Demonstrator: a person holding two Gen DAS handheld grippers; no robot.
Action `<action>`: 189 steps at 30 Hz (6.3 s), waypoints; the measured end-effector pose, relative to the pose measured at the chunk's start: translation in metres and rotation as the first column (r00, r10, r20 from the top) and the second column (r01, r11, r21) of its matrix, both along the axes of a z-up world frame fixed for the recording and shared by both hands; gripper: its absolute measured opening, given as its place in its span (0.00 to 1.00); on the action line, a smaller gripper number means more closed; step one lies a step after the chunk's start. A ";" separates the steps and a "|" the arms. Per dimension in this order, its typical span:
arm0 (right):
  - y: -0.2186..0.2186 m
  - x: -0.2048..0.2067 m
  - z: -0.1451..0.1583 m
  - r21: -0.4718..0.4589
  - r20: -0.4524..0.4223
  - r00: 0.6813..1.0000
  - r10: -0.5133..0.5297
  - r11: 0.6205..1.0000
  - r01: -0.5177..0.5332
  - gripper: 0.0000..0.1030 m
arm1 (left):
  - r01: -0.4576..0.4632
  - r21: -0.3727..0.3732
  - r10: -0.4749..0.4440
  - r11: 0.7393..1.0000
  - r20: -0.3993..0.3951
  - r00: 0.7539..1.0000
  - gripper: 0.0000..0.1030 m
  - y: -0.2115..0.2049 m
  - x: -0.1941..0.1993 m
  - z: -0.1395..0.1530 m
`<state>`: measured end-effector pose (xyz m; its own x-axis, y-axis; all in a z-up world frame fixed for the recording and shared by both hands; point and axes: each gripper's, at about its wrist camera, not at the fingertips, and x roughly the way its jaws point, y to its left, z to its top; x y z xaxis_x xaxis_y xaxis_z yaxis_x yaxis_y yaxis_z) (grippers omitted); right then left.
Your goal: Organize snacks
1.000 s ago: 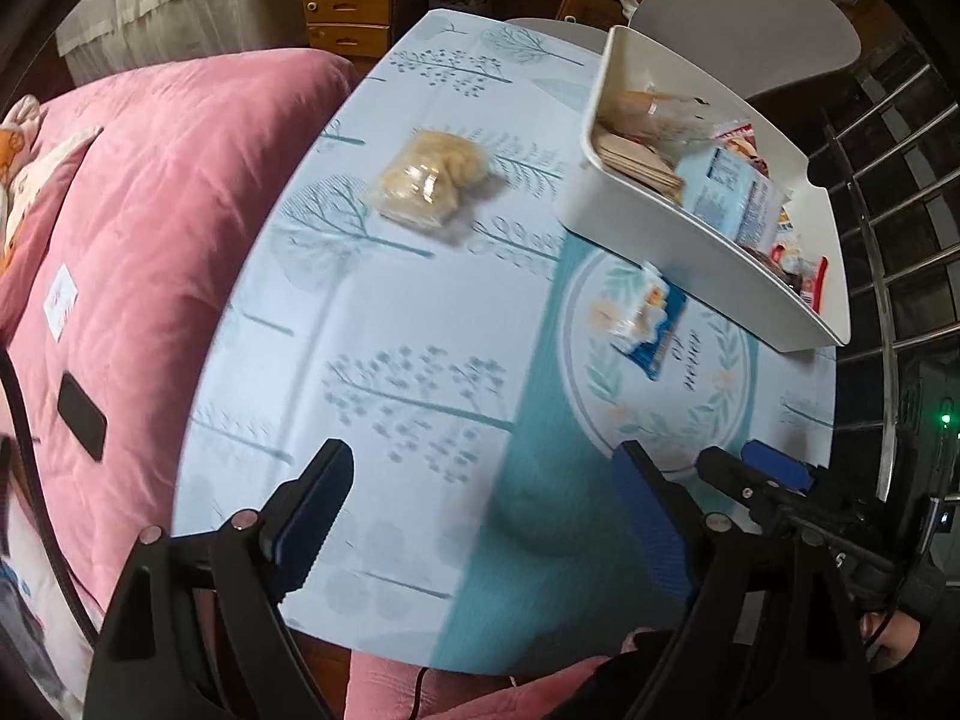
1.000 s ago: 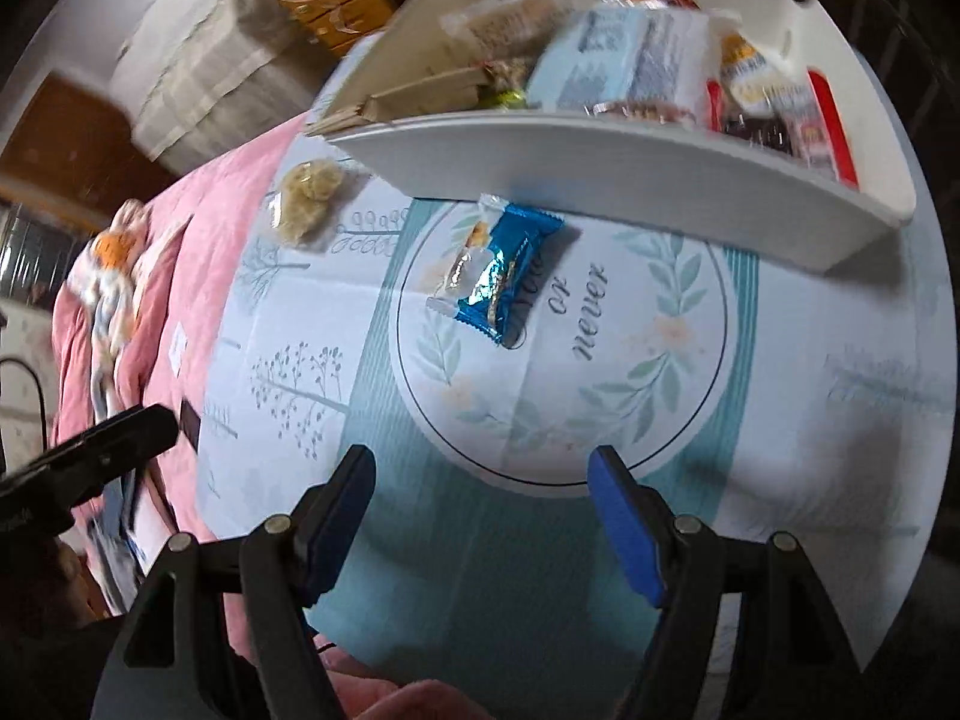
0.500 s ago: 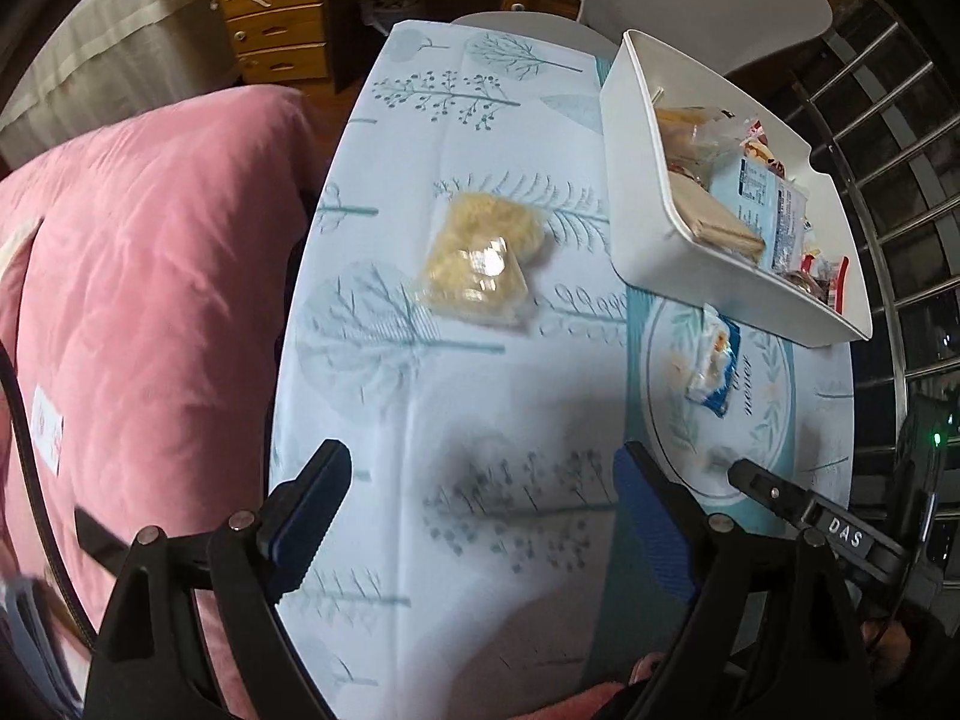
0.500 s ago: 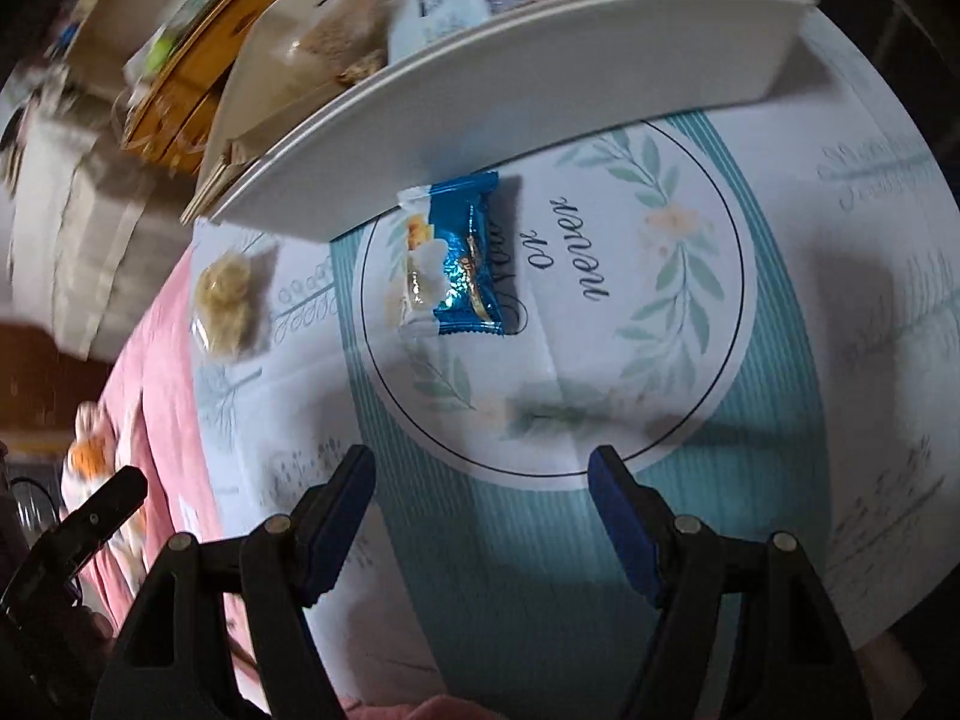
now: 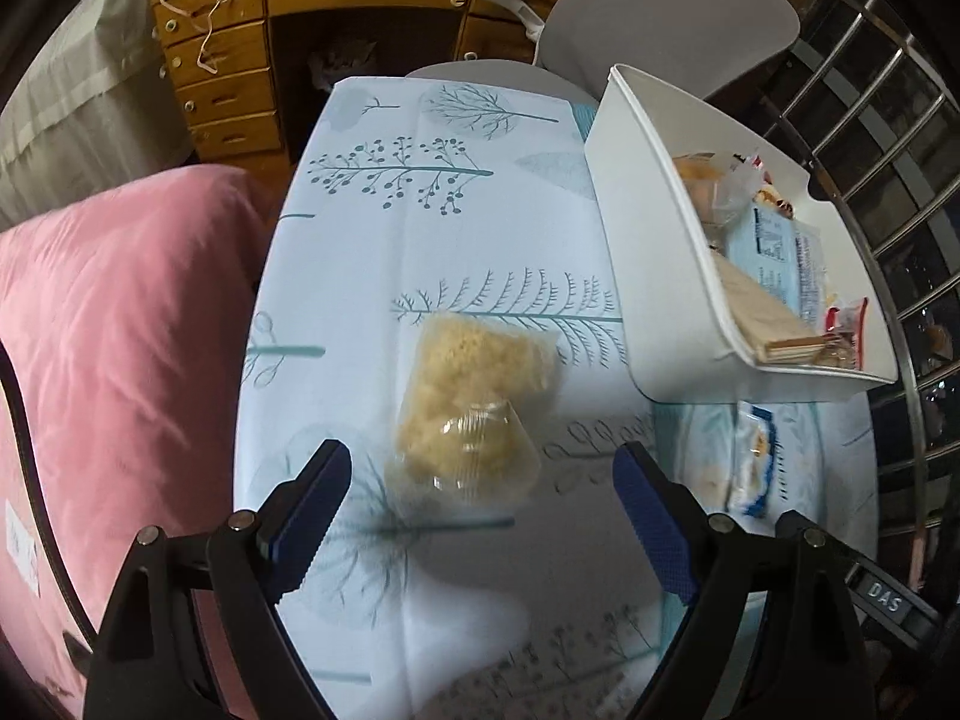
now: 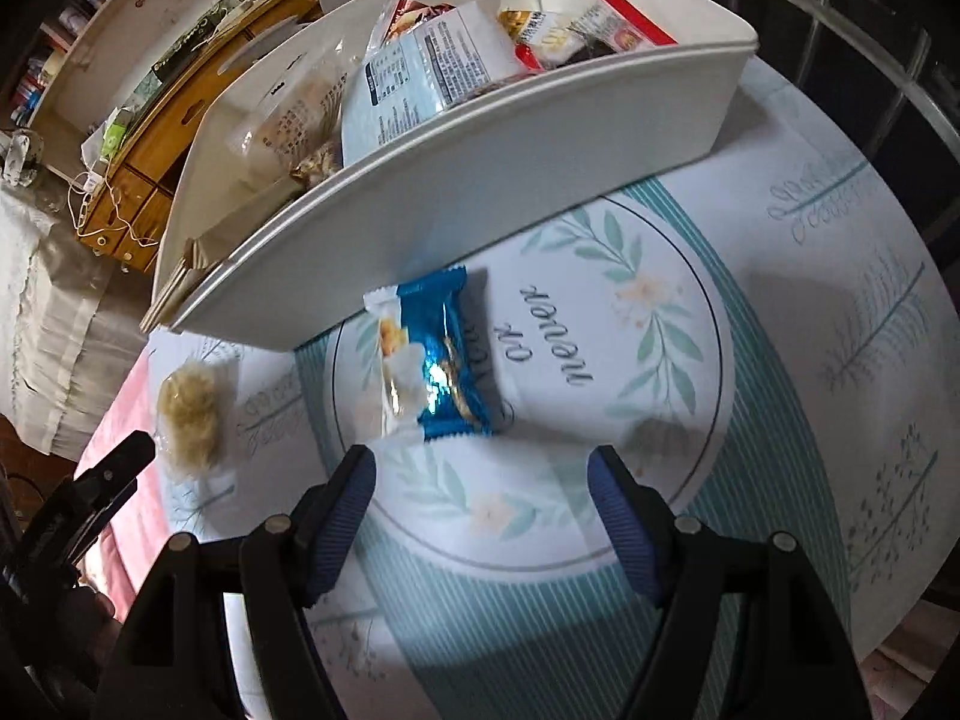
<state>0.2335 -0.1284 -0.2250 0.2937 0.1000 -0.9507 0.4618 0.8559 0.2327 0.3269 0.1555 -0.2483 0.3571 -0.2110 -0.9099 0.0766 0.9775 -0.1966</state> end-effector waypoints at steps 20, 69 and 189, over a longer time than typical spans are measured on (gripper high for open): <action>0.042 0.050 -0.026 -0.232 -0.001 0.973 0.229 0.947 -0.223 0.53 | 0.024 0.098 -0.031 0.995 0.072 0.997 0.85 -0.010 0.018 -0.039; 0.040 0.013 0.034 -0.100 0.058 0.935 0.349 0.934 -0.343 0.30 | -0.044 -0.156 0.046 0.987 0.003 0.999 0.48 -0.024 -0.055 0.053; -0.071 -0.163 0.201 -0.179 0.132 0.940 0.316 0.940 -0.291 1.00 | 0.015 0.212 -0.068 0.977 0.243 0.968 0.99 -0.194 -0.242 0.240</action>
<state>0.0700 -0.1993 -0.0239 0.4181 0.0634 -0.9062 0.1429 0.9806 0.1345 0.0851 -0.0382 -0.0087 0.5711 -0.0468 -0.8195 0.1385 0.9895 0.0400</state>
